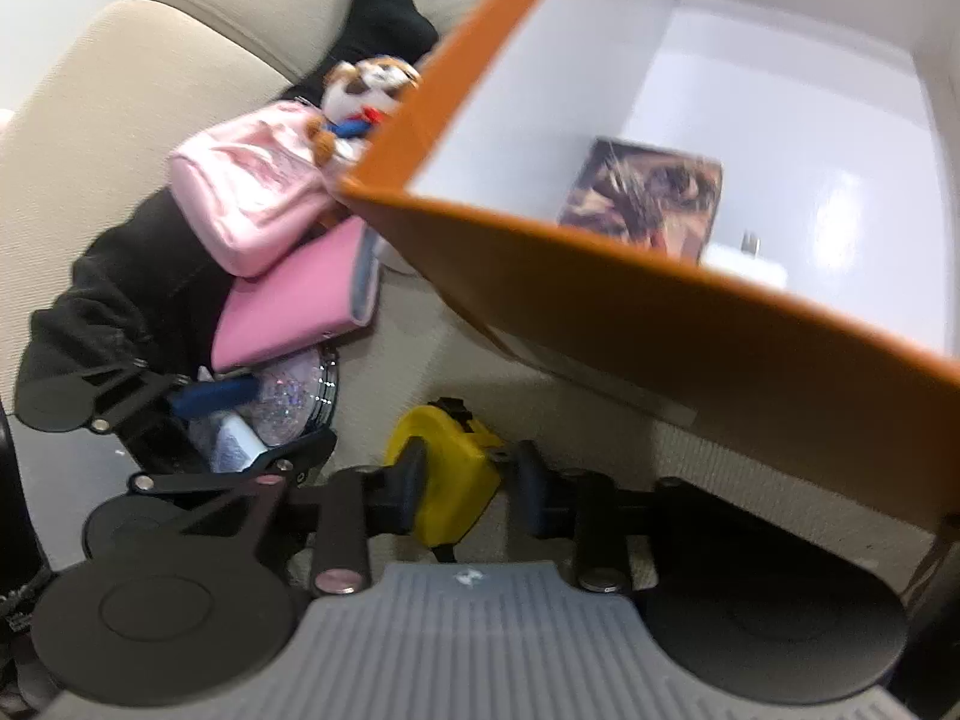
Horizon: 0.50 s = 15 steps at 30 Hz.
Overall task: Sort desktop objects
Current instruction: 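Grasp the glitter mirror with the left tool while the right grasps the yellow tape measure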
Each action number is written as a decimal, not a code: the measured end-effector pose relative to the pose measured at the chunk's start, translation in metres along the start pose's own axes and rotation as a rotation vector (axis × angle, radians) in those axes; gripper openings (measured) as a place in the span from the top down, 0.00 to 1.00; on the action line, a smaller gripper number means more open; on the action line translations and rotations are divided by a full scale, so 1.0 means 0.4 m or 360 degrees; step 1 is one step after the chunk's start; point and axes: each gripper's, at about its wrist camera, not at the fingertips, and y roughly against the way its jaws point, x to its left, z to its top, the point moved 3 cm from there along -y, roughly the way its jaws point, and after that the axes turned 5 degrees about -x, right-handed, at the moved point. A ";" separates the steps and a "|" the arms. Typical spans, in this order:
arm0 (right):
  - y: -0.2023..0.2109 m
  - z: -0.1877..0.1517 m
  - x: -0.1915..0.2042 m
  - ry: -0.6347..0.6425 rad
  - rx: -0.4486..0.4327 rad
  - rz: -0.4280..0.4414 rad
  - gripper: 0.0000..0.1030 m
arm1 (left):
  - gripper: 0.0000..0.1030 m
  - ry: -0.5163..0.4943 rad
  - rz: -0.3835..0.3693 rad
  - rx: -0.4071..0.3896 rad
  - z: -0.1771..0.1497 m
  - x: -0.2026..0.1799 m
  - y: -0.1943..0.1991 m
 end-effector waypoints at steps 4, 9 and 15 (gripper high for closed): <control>0.037 -0.003 0.018 0.0064 -0.0027 -0.0017 0.76 | 0.65 -0.0023 -0.0017 -0.0072 -0.010 0.006 0.036; 0.084 -0.010 0.014 0.0105 -0.0063 -0.0060 0.78 | 0.77 0.0055 -0.0031 -0.0175 -0.016 0.028 0.097; 0.141 -0.003 0.025 0.0262 -0.0135 -0.0184 0.79 | 0.85 0.0261 -0.0198 -0.0277 -0.016 0.081 0.157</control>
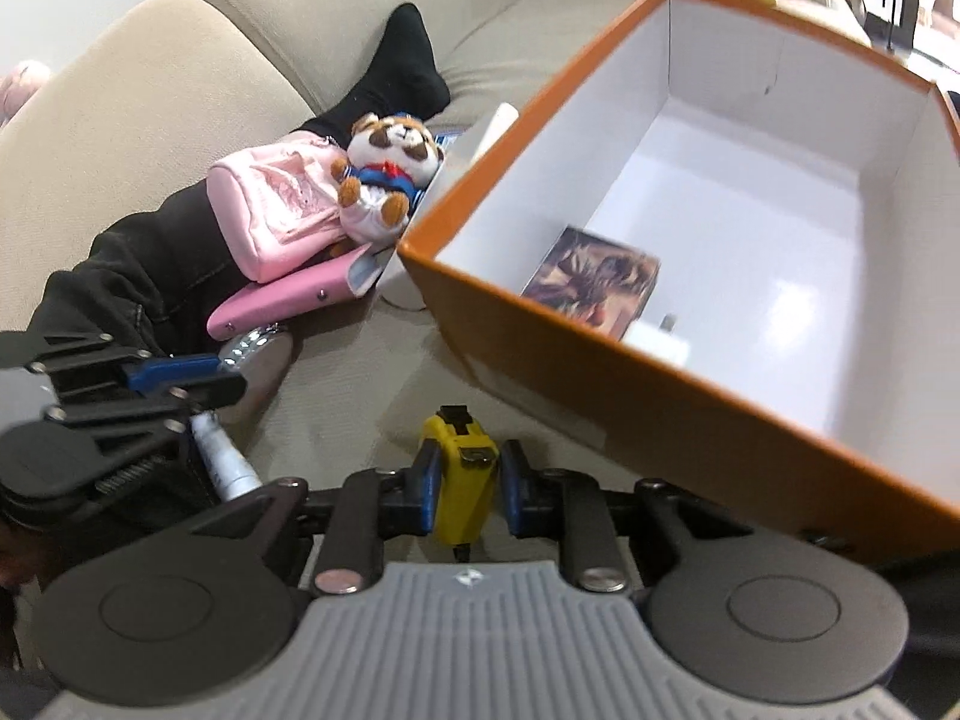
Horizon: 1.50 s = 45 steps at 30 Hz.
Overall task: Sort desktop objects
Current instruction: 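Grasp the glitter mirror with the left tool while the right grasps the yellow tape measure, then carry the mirror and tape measure over the shoebox and release the mirror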
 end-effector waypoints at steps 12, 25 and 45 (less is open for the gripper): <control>-0.045 -0.023 0.041 0.0255 0.0047 -0.0097 0.78 | 0.86 0.0148 -0.0236 0.0015 -0.013 0.024 -0.021; -0.071 -0.041 0.032 0.0122 0.0141 0.0077 0.80 | 0.84 0.0039 -0.0285 0.0044 -0.017 -0.022 -0.043; 0.227 0.134 -0.065 0.0035 -0.0165 0.0336 0.80 | 0.86 0.0048 -0.0593 -0.0298 0.178 -0.039 0.145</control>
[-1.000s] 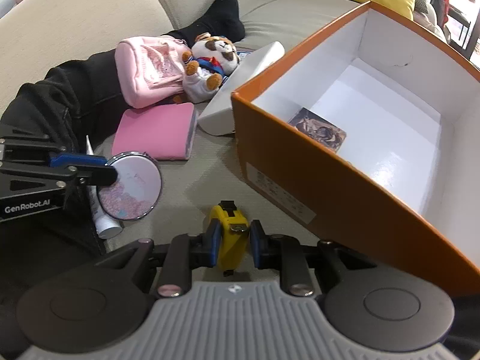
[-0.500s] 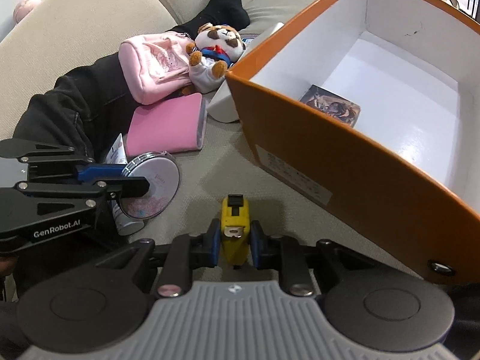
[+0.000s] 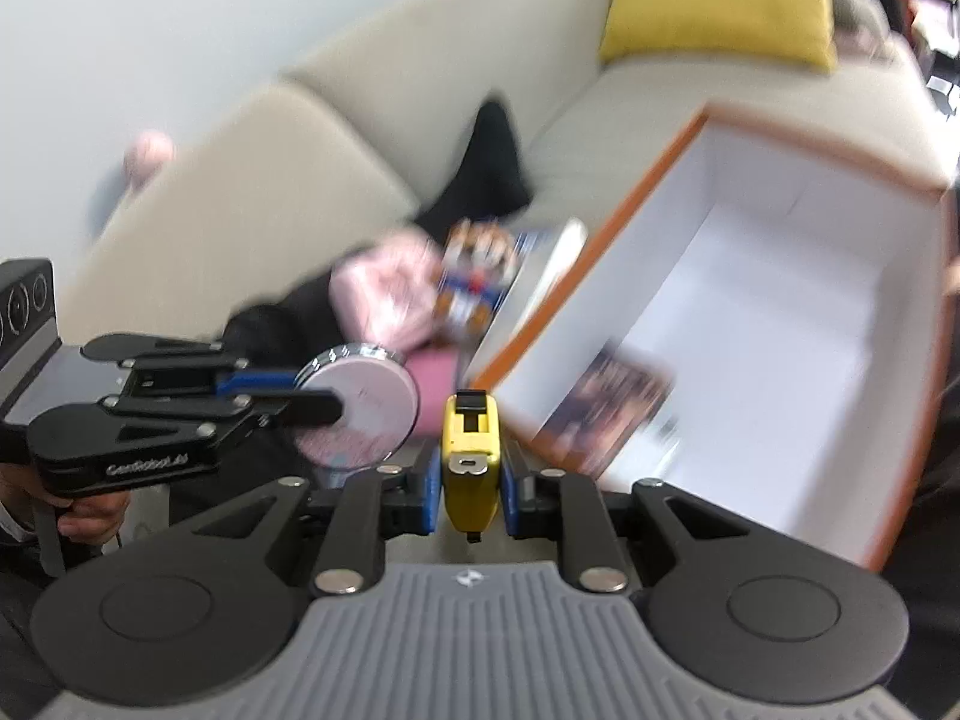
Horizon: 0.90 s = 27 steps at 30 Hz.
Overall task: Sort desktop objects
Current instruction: 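Carry the mirror and tape measure over the shoebox and release the mirror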
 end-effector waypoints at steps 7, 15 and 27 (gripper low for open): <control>0.046 0.108 -0.112 0.0068 -0.0073 -0.0379 0.80 | 0.86 -0.0139 -0.0257 -0.0004 0.162 -0.075 -0.109; -0.029 0.096 -0.247 0.0023 0.0115 -0.0468 0.80 | 0.86 -0.0160 -0.0468 0.0372 0.176 -0.155 -0.382; -0.118 0.074 -0.353 0.0002 0.0359 -0.0344 0.80 | 0.86 -0.0068 -0.0579 0.0765 0.114 -0.176 -0.608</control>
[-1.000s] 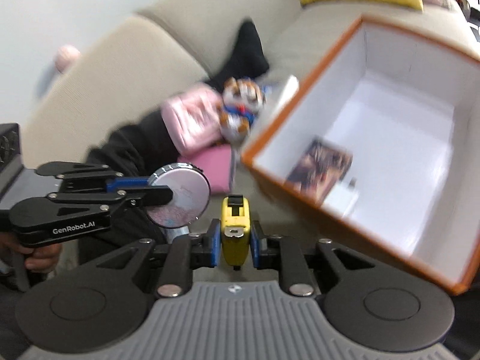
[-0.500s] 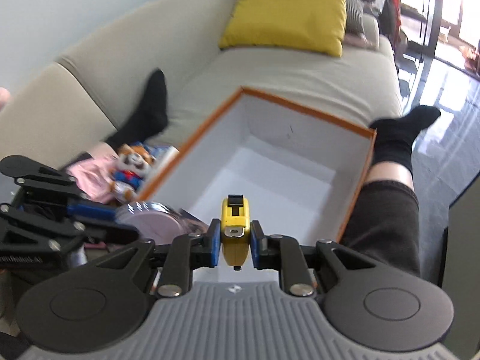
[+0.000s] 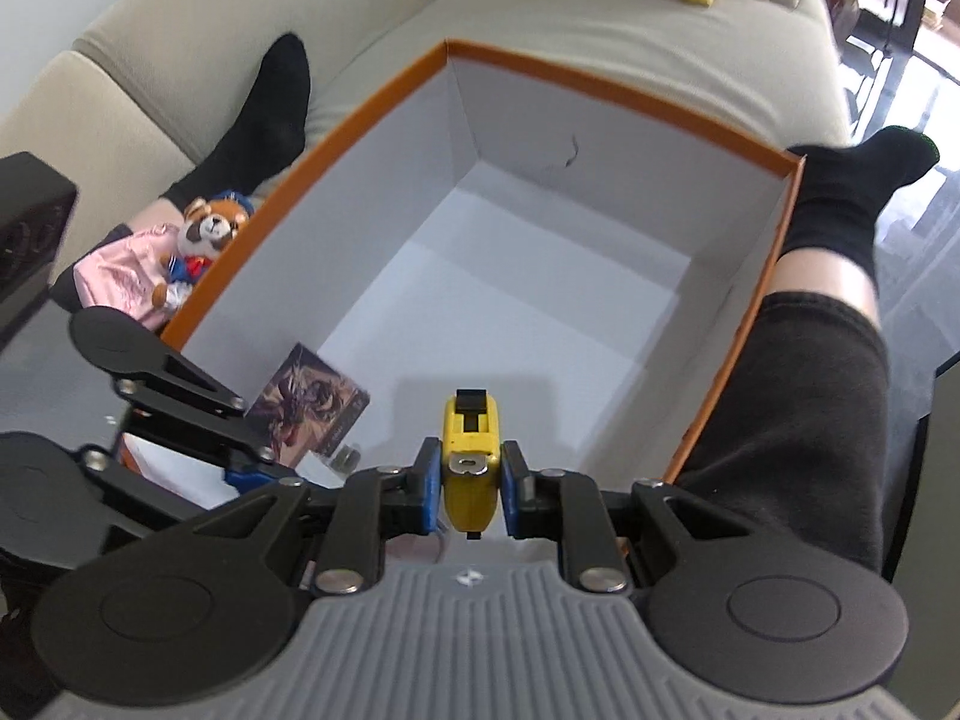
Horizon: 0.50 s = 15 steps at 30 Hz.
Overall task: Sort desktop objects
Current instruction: 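Carry the mirror and tape measure over the shoebox and release the mirror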
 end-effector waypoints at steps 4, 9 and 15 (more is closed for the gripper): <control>-0.016 0.005 0.006 0.0090 0.0049 0.0011 0.80 | 0.86 0.0007 0.0053 0.0089 -0.005 0.007 -0.041; -0.050 0.013 0.039 0.0214 0.0152 0.0043 0.80 | 0.84 -0.0064 0.0132 0.0139 -0.007 -0.015 -0.054; -0.086 0.014 0.060 0.0320 0.0254 0.0039 0.80 | 0.76 -0.0174 0.0314 0.0125 -0.016 -0.038 -0.077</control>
